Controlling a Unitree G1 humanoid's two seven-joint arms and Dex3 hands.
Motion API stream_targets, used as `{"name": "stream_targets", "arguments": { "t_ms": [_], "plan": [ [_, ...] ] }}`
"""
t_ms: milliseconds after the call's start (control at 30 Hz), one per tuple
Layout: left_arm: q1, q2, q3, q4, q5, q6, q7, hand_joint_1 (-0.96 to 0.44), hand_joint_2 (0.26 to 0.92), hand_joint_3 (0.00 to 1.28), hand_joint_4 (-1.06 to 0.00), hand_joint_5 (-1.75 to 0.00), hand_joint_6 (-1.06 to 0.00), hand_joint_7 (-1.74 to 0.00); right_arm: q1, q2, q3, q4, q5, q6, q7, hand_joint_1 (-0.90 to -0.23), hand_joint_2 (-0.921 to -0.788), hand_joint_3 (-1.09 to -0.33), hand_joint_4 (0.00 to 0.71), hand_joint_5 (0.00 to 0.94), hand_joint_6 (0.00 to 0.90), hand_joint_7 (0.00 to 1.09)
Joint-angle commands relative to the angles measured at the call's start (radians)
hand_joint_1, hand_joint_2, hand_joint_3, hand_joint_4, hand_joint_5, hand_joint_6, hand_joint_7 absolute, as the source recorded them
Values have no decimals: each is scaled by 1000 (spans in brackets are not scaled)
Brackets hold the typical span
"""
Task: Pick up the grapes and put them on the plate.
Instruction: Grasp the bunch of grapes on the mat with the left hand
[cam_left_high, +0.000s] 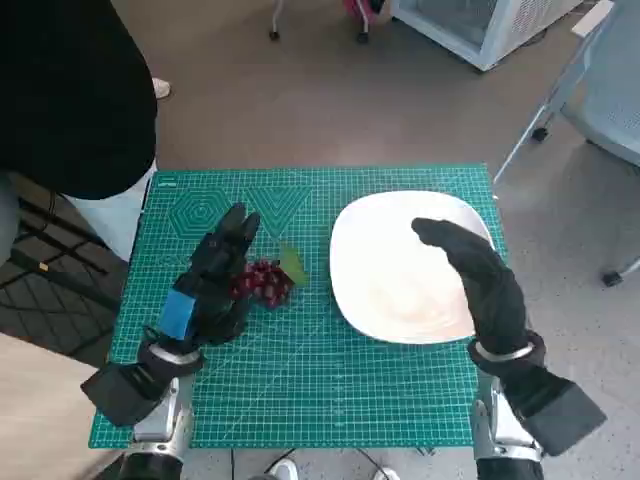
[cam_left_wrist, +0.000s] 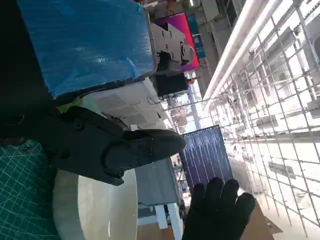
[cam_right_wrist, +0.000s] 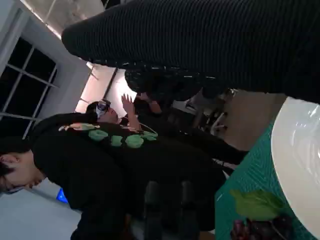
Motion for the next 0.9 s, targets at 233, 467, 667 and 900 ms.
{"name": "stream_targets", "arguments": {
  "t_ms": [233,467,667,900],
  "plan": [
    [22,-6,-5,-3,13,-12,6,-653,921,474,-189,-1,-222,-14,7,-7,1,6,4,16,11,-607,-921,-721,172,2,-1,430],
    [27,-6,-6,-9,12,-8,9,-651,921,472,-189,-2,-223,-15,8,-7,0,5,6,17,13,-609,-921,-721,172,2,-1,430],
    [33,-6,-7,-18,11,-4,14,-649,921,472,-189,-1,-223,-14,13,-7,0,-7,7,25,11,-612,-921,-719,172,2,-1,430],
    [37,-9,-10,-20,13,-4,19,-649,921,472,-190,-1,-224,-14,18,-6,1,-17,7,33,10,-614,-921,-718,173,2,-1,431]
  ]
}}
